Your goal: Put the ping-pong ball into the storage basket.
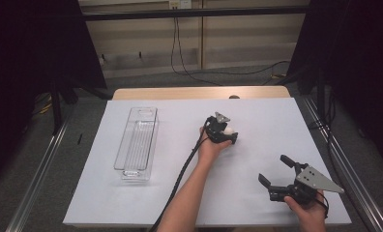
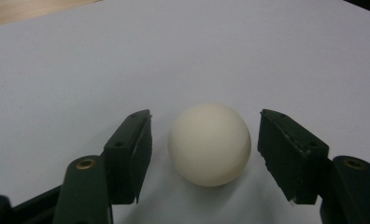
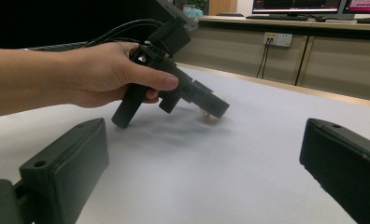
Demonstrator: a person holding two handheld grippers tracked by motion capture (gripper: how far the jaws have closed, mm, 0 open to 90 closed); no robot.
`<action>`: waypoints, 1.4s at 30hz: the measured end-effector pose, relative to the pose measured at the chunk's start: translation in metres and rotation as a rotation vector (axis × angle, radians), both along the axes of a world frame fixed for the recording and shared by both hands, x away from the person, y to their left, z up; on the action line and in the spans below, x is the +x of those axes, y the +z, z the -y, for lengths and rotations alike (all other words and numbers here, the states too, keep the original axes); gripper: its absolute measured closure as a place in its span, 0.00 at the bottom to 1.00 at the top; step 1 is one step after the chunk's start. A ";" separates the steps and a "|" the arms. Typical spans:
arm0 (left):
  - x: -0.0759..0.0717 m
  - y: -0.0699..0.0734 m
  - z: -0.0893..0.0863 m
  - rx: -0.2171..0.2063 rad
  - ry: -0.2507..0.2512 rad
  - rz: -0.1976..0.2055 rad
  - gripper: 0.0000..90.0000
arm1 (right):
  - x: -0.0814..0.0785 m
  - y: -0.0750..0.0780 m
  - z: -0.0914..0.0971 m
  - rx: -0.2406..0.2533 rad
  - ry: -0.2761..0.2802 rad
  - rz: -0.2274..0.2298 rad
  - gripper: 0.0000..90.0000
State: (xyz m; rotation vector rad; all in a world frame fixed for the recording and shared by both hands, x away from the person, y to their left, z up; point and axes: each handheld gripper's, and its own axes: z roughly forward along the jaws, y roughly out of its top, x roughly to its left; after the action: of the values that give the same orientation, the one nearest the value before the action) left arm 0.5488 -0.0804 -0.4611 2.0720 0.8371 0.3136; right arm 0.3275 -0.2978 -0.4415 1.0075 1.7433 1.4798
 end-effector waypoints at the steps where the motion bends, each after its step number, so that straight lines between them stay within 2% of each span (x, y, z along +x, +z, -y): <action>1: -0.001 -0.001 0.002 -0.012 0.010 -0.008 0.42 | 0.000 0.000 0.000 -0.001 -0.002 -0.005 0.01; 3: 0.000 -0.001 0.002 -0.026 0.020 -0.018 0.46 | 0.000 0.000 0.000 -0.003 -0.003 -0.005 0.01; 4: 0.000 0.000 0.001 -0.004 0.005 -0.021 0.50 | 0.000 0.000 0.000 -0.002 -0.001 -0.002 0.01; 5: 0.001 -0.001 0.001 -0.015 0.008 -0.028 0.52 | 0.000 0.000 0.000 0.000 0.001 -0.005 0.01; 7: 0.001 0.000 0.001 -0.009 -0.002 -0.034 0.56 | 0.000 0.000 0.000 0.001 0.001 -0.004 0.01; 8: 0.001 -0.001 0.002 -0.030 0.008 -0.037 0.56 | 0.000 0.000 0.000 0.000 -0.003 -0.005 0.01; 11: 0.001 0.000 0.001 -0.034 0.014 -0.046 0.57 | 0.000 0.001 0.001 0.007 -0.003 0.000 0.01; 13: -0.001 0.001 -0.002 -0.011 -0.006 -0.055 0.57 | 0.000 0.000 0.002 0.003 -0.006 -0.002 0.01; 14: -0.002 0.002 -0.002 -0.013 0.002 -0.059 0.57 | 0.000 0.000 0.002 0.004 -0.006 -0.005 0.01; 15: -0.002 0.004 -0.005 0.006 -0.012 -0.056 0.57 | 0.000 0.001 0.002 0.006 -0.004 -0.004 0.01; 16: -0.003 0.003 -0.004 -0.023 0.001 -0.059 0.57 | 0.000 0.001 0.001 0.007 -0.004 0.000 0.01; 17: -0.002 0.003 -0.007 -0.010 -0.006 -0.060 0.57 | 0.000 0.001 0.001 0.005 -0.005 0.004 0.01; 18: -0.003 0.002 -0.007 -0.025 0.011 -0.070 0.57 | 0.000 0.001 0.001 0.005 -0.005 0.003 0.01; 20: -0.003 0.001 -0.011 -0.025 0.004 -0.075 0.57 | -0.001 0.001 0.001 0.008 -0.012 0.002 0.01; 21: -0.004 0.001 -0.011 -0.037 0.007 -0.064 0.57 | 0.000 0.001 0.001 0.008 -0.010 0.003 0.01; 22: -0.004 0.002 -0.013 -0.018 -0.007 -0.072 0.57 | 0.000 0.001 0.001 0.009 -0.011 0.002 0.01; 23: -0.005 0.002 -0.012 -0.031 0.010 -0.073 0.57 | 0.000 0.001 0.001 0.004 -0.006 0.003 0.01; 24: -0.005 0.004 -0.014 -0.022 0.012 -0.079 0.57 | 0.000 0.001 0.001 0.005 -0.005 0.002 0.01; 25: -0.006 0.003 -0.014 -0.037 0.015 -0.078 0.57 | 0.000 0.000 0.001 0.003 -0.006 -0.001 0.01; 28: -0.008 0.005 -0.018 -0.041 0.011 -0.089 0.57 | 0.000 0.000 0.001 0.001 -0.003 -0.002 0.01; 29: -0.009 0.005 -0.019 -0.051 0.015 -0.084 0.57 | 0.000 0.000 0.000 0.000 -0.004 -0.002 0.01; 32: -0.011 0.009 -0.024 -0.039 0.019 -0.082 0.57 | 0.000 0.000 0.000 0.000 -0.004 -0.001 0.01; 37: -0.014 0.014 -0.031 -0.062 0.025 -0.076 0.57 | 0.000 0.000 0.000 -0.001 -0.003 0.000 0.01; 39: -0.014 0.016 -0.034 -0.055 0.035 -0.067 0.57 | 0.000 0.000 0.000 -0.003 0.004 -0.001 0.01; 40: -0.014 0.017 -0.036 -0.066 0.022 -0.070 0.57 | 0.000 0.000 0.000 -0.004 0.003 0.000 0.01; 42: -0.015 0.019 -0.038 -0.062 0.037 -0.067 0.57 | 0.001 0.000 -0.001 -0.005 -0.002 0.002 0.01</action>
State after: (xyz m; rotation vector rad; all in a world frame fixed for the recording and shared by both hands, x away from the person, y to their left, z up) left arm 0.5337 -0.0425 -0.4425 2.0201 0.9152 0.2366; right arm 0.3281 -0.2970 -0.4415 1.0042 1.7435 1.4737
